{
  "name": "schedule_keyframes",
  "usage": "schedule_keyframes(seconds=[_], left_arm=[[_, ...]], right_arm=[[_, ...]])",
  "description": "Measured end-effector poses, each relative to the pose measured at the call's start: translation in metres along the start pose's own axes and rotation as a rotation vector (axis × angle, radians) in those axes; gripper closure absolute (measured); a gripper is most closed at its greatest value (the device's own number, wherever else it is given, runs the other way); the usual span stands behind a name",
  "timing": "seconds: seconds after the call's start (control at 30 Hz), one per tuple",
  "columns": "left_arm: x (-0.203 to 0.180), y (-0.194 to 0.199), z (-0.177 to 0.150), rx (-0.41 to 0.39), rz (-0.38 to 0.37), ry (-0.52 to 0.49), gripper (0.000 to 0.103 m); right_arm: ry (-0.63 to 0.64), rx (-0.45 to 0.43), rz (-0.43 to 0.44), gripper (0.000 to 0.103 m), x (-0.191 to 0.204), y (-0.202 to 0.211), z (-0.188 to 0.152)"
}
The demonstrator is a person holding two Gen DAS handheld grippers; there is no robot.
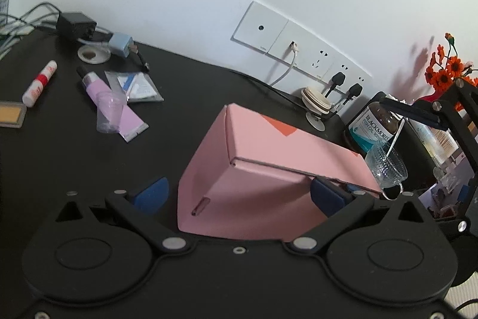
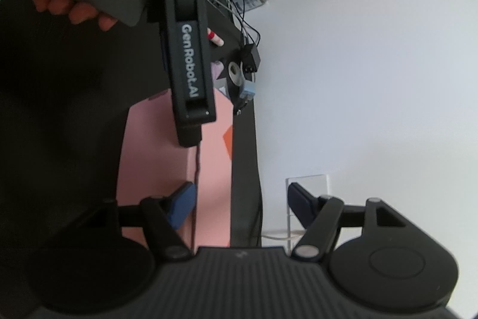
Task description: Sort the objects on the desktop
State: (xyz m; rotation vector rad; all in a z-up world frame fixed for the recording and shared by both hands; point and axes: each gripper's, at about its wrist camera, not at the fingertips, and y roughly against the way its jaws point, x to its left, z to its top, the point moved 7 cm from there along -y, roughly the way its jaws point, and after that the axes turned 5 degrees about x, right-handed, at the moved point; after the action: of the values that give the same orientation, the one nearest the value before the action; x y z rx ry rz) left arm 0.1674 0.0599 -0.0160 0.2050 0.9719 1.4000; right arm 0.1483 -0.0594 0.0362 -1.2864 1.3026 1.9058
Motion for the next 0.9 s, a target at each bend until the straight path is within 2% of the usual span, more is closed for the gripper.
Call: schedule_keyframes(seconds=[0.13,0.3,0.37,0.4,0.43,0.5,0.67,0.83,0.87,0.9], left_arm=[[0.004,-0.006,-0.002,0.03,0.027,0.021,0.0],[0.0,-0.002,0.004,-0.002,0.001,0.009,0.0],[-0.002,-0.001,0.008,-0.016,0.001,0.007,0.0],[-0.003,0.0,0.011,-0.025,0.001,0.01,0.0],[-0.003,-0.001,0.013,-0.026,0.0,0.012,0.0],[-0.003,-0.006,0.017,-0.02,0.006,0.015,0.0],[-0.001,-0.015,0.029,-0.026,0.022,0.034,0.0],[-0.003,-0.023,0.038,-0.038,0.032,0.045,0.0],[-0.003,-0.025,0.039,-0.039,0.038,0.044,0.0],[-0.003,-0.026,0.041,-0.041,0.039,0.045,0.0]], right_arm=[[0.029,0.0,-0.05,0.035,0.003,-0.001,0.0],[0.096,0.007,-0.167,0.036,0.013,-0.005,0.0],[0.085,0.018,-0.176,0.042,0.013,-0.008,0.0],[0.079,0.026,-0.167,0.054,0.013,-0.011,-0.001],[0.082,0.033,-0.156,0.071,0.014,-0.014,-0.001],[0.092,0.046,-0.142,0.086,0.017,-0.02,-0.003],[0.044,0.042,-0.138,0.089,0.005,-0.03,-0.002],[0.111,0.021,-0.106,0.089,0.0,-0.038,0.001],[0.119,0.018,-0.093,0.092,-0.001,-0.04,0.001],[0.111,0.013,-0.073,0.099,-0.004,-0.041,0.002]])
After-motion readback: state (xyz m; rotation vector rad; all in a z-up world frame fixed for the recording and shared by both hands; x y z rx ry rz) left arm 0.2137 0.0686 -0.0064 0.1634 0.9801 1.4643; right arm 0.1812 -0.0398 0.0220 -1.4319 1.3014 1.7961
